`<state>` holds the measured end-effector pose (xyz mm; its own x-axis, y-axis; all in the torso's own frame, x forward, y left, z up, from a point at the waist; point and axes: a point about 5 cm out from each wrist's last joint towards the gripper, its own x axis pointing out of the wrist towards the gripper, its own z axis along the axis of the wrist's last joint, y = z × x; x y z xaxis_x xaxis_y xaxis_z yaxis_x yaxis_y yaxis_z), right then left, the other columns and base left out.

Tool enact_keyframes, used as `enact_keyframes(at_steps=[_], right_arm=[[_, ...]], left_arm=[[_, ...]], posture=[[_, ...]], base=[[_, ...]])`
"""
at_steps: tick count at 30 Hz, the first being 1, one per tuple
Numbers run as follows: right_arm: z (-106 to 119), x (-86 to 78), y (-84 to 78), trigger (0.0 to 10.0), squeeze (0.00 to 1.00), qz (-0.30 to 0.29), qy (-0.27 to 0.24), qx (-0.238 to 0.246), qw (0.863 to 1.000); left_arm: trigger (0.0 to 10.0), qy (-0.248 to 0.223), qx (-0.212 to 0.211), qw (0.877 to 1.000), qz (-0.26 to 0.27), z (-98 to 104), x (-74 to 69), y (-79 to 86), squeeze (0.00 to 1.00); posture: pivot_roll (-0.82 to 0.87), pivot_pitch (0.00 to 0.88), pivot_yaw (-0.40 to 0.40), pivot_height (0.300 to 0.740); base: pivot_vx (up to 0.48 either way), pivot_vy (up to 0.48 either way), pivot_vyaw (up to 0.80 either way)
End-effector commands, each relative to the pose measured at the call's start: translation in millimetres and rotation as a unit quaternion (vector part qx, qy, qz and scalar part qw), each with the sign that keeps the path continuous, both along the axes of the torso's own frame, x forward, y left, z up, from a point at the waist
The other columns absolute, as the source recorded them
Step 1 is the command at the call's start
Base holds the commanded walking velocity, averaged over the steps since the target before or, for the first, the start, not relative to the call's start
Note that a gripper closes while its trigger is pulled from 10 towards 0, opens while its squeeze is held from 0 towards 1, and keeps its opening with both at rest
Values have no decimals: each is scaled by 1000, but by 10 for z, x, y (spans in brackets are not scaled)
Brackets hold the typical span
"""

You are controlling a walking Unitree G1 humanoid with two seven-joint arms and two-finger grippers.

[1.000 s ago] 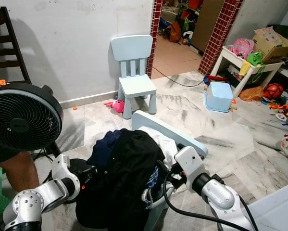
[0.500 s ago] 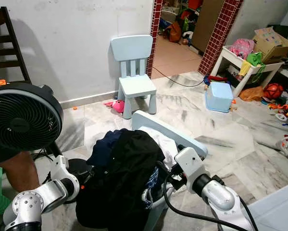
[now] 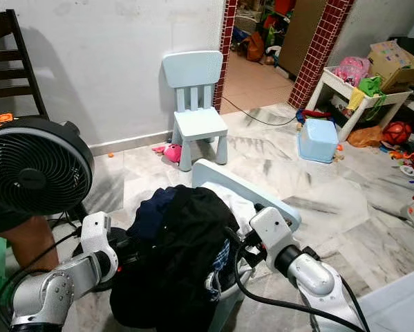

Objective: Hang hanger

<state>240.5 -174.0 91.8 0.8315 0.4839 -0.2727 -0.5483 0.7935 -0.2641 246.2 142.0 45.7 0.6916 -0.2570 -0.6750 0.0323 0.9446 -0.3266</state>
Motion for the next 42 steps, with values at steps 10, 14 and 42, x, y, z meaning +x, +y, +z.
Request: enact_keyframes(at_steps=[10,14,42], right_arm=[[-20,-7,-7,10000,0,-1,-1,-1,1000],[-23,-2,-6,10000,0,0,-2,-1,1000],[85,-42,46,10000,0,47,-2,61,997]], left_arm=[[10000,-33,14,999,-25,64,6,-73,1000],[10000,-45,7,999,-10,148,-2,-92,1000],[10000,-26,15,998,49,110,-285,10,1000]], posture=[[-113,0,-67,740],[-108,0,-68,740],[-81,0,-64,740]], base=[[0,0,0],[0,0,0],[0,0,0]])
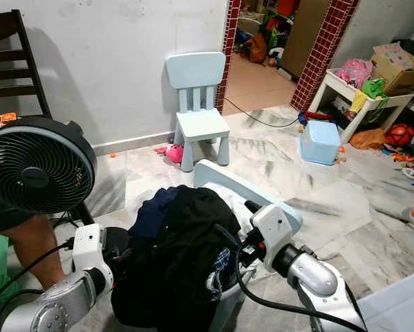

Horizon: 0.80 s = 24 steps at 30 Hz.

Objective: Hang hanger

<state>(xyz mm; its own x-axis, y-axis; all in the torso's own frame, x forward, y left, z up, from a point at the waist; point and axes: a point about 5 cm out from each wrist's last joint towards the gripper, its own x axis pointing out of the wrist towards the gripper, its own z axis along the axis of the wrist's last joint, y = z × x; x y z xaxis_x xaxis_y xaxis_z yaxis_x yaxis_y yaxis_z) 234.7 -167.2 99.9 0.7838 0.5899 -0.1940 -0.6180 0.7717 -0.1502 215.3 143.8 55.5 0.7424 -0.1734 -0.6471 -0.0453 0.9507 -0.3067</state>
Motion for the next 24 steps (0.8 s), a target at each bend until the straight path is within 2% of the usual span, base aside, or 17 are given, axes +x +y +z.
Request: enact_keyframes(at_steps=[1,9,13,17,18,24], right_arm=[[0,17,-25,10000,0,1,-2,-13,1000],[-40,-16,-44,10000,0,-2,4,-25,1000],[-42,-28,-19,10000,0,-1,3,-27,1000],[-37,-28,-22,10000,0,-1,3,-29,1000],[-34,-34,-38,10000,0,-2,2,-33,999],[-31,-58,-80,10000,0,-10,4,-41,999]], left_arm=[[10000,-2,5,1000,2,4,29,-2,1000],[10000,1,1,1000,5,-4,83,41,1000],[10000,10,-9,1000,-1,-56,176,57,1000],[10000,18,-16,1000,2,-93,210,60,1000],[10000,24,-22,999,2,-133,249,62,0],[10000,31,-46,998,-1,-175,386,21,0]], posture=[[-81,0,-64,740],[-87,0,-63,740],[-91,0,-67,740],[-101,0,-70,740],[-111,0,-71,740],[-130,0,-74,740]], base=[[0,0,0],[0,0,0],[0,0,0],[0,0,0],[0,0,0],[0,0,0]])
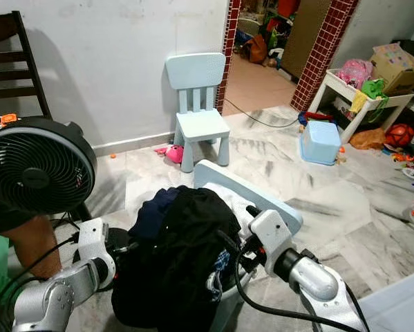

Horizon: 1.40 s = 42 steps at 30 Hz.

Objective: Hang hanger

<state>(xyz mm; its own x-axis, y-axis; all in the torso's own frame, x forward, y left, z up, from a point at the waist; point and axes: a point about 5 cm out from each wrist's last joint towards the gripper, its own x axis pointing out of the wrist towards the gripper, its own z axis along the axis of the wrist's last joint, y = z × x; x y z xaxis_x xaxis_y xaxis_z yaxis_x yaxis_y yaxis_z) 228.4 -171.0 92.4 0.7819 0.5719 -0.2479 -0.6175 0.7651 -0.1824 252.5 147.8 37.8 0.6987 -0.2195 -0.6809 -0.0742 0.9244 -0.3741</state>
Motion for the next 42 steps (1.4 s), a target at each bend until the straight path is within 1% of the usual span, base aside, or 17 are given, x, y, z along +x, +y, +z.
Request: enact_keyframes(at_steps=[1,5,7,9,10,13,15,16,17,19,20,24,28,29,34,42], right_arm=[[47,0,-49,10000,0,-10,-8,-12,1000],[40,-49,-48,10000,0,-14,-5,-13,1000],[35,-79,-54,10000,0,-15,-3,-14,1000],[33,-93,-59,10000,0,-15,-2,-15,1000],[34,-101,-62,10000,0,-15,-2,-16,1000],[41,-96,-64,10000,0,-17,-3,-18,1000],[47,-90,-67,10000,0,-18,-3,-19,1000],[50,-84,-68,10000,0,-19,-4,-20,1000],[49,-81,-68,10000,0,-19,-4,-20,1000],[49,-78,-66,10000,0,-20,-4,-21,1000],[49,-76,-64,10000,0,-20,-4,-21,1000],[47,-59,-49,10000,0,-20,-7,-22,1000],[44,-54,-48,10000,0,-20,-7,-23,1000],[43,-47,-46,10000,0,-20,-8,-23,999],[47,-15,-33,10000,0,-19,-12,-25,999],[44,6,-39,10000,0,-20,-16,-28,999]], left_arm=[[10000,-1,-11,1000,-2,-13,59,-33,0],[10000,6,-19,1000,0,-61,126,-37,0],[10000,9,-34,999,1,-68,141,-50,0],[10000,14,-37,999,0,-82,148,-57,0],[10000,23,-55,998,3,-101,155,-83,0],[10000,34,-77,996,4,-112,159,-129,0],[10000,37,-82,996,0,-118,161,-148,0],[6392,41,-86,995,3,-124,159,-158,0],[980,43,-90,995,3,-125,154,-167,0],[980,45,-96,994,2,-127,152,-175,0],[0,46,-97,994,2,-128,150,-176,0],[0,62,-122,991,10,-136,109,-165,0],[0,69,-137,988,12,-132,82,-169,0],[0,74,-147,986,11,-130,58,-175,0],[0,85,-153,984,12,-144,12,-164,0],[0,86,-156,984,13,-136,4,-158,0]], posture=[[-135,0,-72,740],[-150,0,-68,740],[-155,0,-66,740],[-158,0,-65,740],[-163,0,-63,740],[-165,0,-61,740],[-164,0,-60,740],[-162,0,-60,740],[-162,0,-60,740],[-158,0,-59,740],[-158,0,-59,740],[-152,0,-57,740],[-148,0,-56,740],[-147,0,-56,740],[-134,0,-55,740],[-134,0,-55,740]], base=[[0,0,0],[0,0,0],[0,0,0],[0,0,0],[0,0,0],[0,0,0],[0,0,0],[0,0,0],[0,0,0],[0,0,0],[0,0,0],[0,0,0],[0,0,0],[0,0,0],[0,0,0],[0,0,0]])
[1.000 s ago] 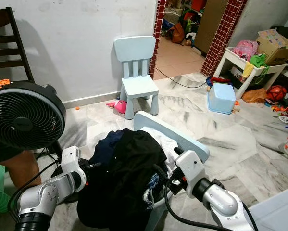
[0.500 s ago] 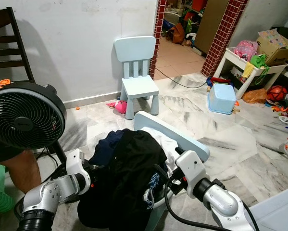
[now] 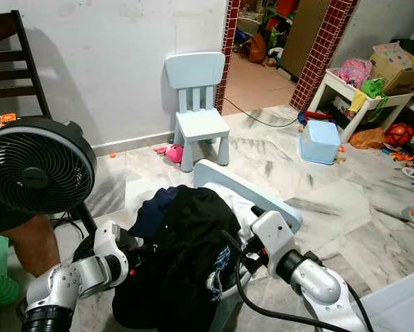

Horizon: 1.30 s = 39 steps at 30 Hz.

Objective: Hang hanger

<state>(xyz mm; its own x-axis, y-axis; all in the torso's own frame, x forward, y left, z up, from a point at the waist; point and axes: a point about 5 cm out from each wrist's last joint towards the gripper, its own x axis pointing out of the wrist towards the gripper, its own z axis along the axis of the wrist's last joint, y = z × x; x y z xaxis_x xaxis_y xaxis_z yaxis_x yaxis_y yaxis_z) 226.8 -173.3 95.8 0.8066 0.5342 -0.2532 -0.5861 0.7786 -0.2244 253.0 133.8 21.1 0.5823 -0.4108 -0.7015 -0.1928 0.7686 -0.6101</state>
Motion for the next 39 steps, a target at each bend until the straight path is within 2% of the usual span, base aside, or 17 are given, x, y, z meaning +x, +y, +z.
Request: enact_keyframes(at_steps=[1,11,19,26,28,32,34,35,39], right_arm=[[10,23,-16,10000,0,-2,-6,-9,1000],[-1,22,-2,10000,0,-1,-5,-7,1000],[-29,21,20,10000,0,1,2,-2,1000],[-53,86,97,10000,0,2,-2,5,1000],[-61,105,114,10000,0,3,-3,7,1000],[-69,127,132,10000,0,3,-6,8,1000],[-78,150,147,10000,0,2,-9,10,1000],[-93,168,158,10000,0,1,-10,12,1000],[-111,199,179,10000,0,-9,-15,28,999]], left_arm=[[0,-4,-6,1000,-2,32,-2,-19,0],[0,-11,1,1000,3,48,2,-7,0],[0,-42,43,998,3,119,-13,27,0],[0,-70,88,994,1,143,-80,56,0],[0,-70,84,994,6,143,-87,54,0],[0,-82,103,991,3,159,-87,69,0],[0,-100,119,988,-1,201,-76,68,0],[0,-133,151,979,-15,266,-48,77,0],[0,-224,212,951,-16,461,41,125,0]], posture=[[-134,0,-55,740],[-130,0,-51,740],[-114,0,-50,740],[-78,0,-49,740],[-70,0,-48,740],[-66,0,-45,740],[-58,0,-43,740],[-51,0,-43,740],[-46,0,-44,740]], base=[[0,0,0],[0,0,0],[0,0,0],[0,0,0],[0,0,0],[0,0,0],[0,0,0],[0,0,0],[0,0,0]])
